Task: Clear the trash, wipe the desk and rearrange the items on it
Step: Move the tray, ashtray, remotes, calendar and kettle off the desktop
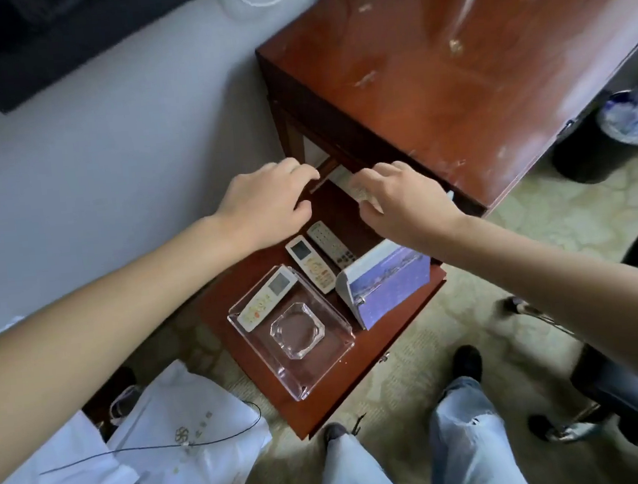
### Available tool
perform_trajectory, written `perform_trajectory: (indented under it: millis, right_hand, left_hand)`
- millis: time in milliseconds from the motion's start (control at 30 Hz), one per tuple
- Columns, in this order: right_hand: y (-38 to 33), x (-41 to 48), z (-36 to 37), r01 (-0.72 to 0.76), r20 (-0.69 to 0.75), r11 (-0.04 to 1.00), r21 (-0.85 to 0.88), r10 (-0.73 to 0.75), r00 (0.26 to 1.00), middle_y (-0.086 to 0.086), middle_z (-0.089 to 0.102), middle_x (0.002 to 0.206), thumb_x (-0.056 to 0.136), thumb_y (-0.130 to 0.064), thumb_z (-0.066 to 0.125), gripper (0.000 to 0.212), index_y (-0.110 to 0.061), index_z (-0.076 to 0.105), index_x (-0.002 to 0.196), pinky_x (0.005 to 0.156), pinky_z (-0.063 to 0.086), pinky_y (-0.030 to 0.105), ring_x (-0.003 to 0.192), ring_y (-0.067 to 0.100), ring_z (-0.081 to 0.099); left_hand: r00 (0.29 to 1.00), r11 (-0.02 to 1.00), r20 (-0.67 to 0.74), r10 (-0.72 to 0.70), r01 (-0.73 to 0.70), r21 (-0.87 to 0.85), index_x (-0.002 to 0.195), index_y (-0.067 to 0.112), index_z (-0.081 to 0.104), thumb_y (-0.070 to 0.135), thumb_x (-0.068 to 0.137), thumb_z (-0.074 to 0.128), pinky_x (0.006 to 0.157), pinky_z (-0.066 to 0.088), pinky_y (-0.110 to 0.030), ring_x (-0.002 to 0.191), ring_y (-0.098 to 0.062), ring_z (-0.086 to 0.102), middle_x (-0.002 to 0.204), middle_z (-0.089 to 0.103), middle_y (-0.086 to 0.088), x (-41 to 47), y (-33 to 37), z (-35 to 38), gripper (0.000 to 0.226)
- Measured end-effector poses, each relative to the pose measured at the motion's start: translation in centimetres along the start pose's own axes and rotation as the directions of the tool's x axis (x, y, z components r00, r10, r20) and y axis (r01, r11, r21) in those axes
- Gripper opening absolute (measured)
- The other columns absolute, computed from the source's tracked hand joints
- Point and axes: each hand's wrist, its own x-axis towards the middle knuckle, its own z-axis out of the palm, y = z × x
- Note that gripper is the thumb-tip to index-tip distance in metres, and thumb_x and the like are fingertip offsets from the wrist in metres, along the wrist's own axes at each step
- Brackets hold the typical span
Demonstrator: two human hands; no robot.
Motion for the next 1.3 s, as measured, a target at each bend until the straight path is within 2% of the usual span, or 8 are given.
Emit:
perform_trajectory:
  millis: [267, 467, 600, 800, 933, 1133, 1300]
  right_hand:
    - [14.5, 2.4, -5.2, -0.018, 0.020, 0.993, -0.119, 0.020, 1.000, 0.009, 0.057, 0.104, 0.088, -0.021, 0.045, 0.034, -0.013, 0.051, 0.121, 0.062, 0.040, 0.034, 0.100, 0.032, 0.050]
    - [26.6, 5.4, -6.8, -0.015, 0.060, 0.985, -0.171, 0.026, 0.998, 0.011, 0.057, 0.107, 0.089, -0.020, 0.045, 0.038, -0.012, 0.047, 0.126, 0.070, 0.044, 0.038, 0.103, 0.033, 0.049]
    - [33.7, 7.5, -7.4, -0.040, 0.066, 0.983, -0.177, 0.052, 0.996, 0.014, 0.056, 0.110, 0.089, -0.019, 0.046, 0.044, -0.011, 0.044, 0.133, 0.071, 0.045, 0.041, 0.104, 0.035, 0.049]
    - [42.5, 12.5, -7.6, -0.031, 0.068, 0.979, -0.203, 0.046, 0.997, 0.015, 0.057, 0.105, 0.087, -0.019, 0.050, 0.044, -0.010, 0.047, 0.130, 0.068, 0.046, 0.043, 0.098, 0.037, 0.052]
    - [47.6, 17.0, -8.1, -0.050, 0.067, 0.973, -0.225, 0.067, 0.996, 0.014, 0.055, 0.110, 0.089, -0.020, 0.048, 0.045, -0.012, 0.043, 0.133, 0.073, 0.046, 0.043, 0.101, 0.035, 0.050]
    - [55.3, 24.7, -9.2, -0.098, 0.037, 0.969, -0.226, 0.109, 0.993, 0.017, 0.053, 0.113, 0.088, -0.019, 0.050, 0.045, -0.010, 0.044, 0.132, 0.073, 0.046, 0.044, 0.103, 0.037, 0.049]
    - [61.6, 31.7, -9.0, -0.134, -0.026, 0.975, -0.179, 0.131, 0.991, 0.017, 0.051, 0.121, 0.084, -0.018, 0.053, 0.052, -0.011, 0.042, 0.134, 0.079, 0.045, 0.046, 0.107, 0.039, 0.046]
  left_hand:
    - [0.997, 0.996, -0.004, -0.077, 0.077, -0.034, 0.134, 0.024, 0.042, 0.027, 0.092, 0.044, 0.076, 0.043, -0.037, 0.121, -0.020, 0.046, 0.131, 0.049, 0.002, 11.9, 7.2, -1.4, 0.043]
    - [0.986, 0.983, 0.026, -0.167, 0.168, -0.072, 0.135, 0.025, 0.040, 0.030, 0.093, 0.043, 0.087, 0.044, -0.043, 0.120, -0.022, 0.049, 0.136, 0.047, 0.000, 22.2, 12.2, -0.6, 0.043]
    - [0.980, 0.977, 0.059, -0.190, 0.195, -0.088, 0.136, 0.024, 0.040, 0.031, 0.094, 0.044, 0.087, 0.045, -0.042, 0.119, -0.023, 0.051, 0.139, 0.045, -0.002, 28.7, 14.0, 0.0, 0.043]
    - [0.982, 0.978, 0.056, -0.182, 0.186, -0.093, 0.136, 0.023, 0.040, 0.031, 0.095, 0.043, 0.089, 0.046, -0.041, 0.120, -0.022, 0.050, 0.141, 0.043, -0.001, 38.7, 14.5, 0.7, 0.042]
    - [0.981, 0.972, 0.020, -0.193, 0.194, -0.134, 0.137, 0.023, 0.039, 0.030, 0.094, 0.044, 0.088, 0.046, -0.040, 0.120, -0.023, 0.050, 0.142, 0.042, -0.002, 46.3, 13.8, 0.5, 0.043]
    - [0.946, 0.924, -0.042, -0.322, 0.304, -0.232, 0.142, 0.023, 0.031, 0.031, 0.093, 0.045, 0.090, 0.043, -0.044, 0.123, -0.027, 0.046, 0.143, 0.037, -0.004, 56.7, 12.4, 0.0, 0.051]
    - [0.881, 0.847, -0.136, -0.453, 0.378, -0.374, 0.146, 0.018, 0.016, 0.034, 0.091, 0.050, 0.092, 0.042, -0.045, 0.132, -0.026, 0.036, 0.149, 0.026, -0.007, 63.5, 11.2, 0.5, 0.067]
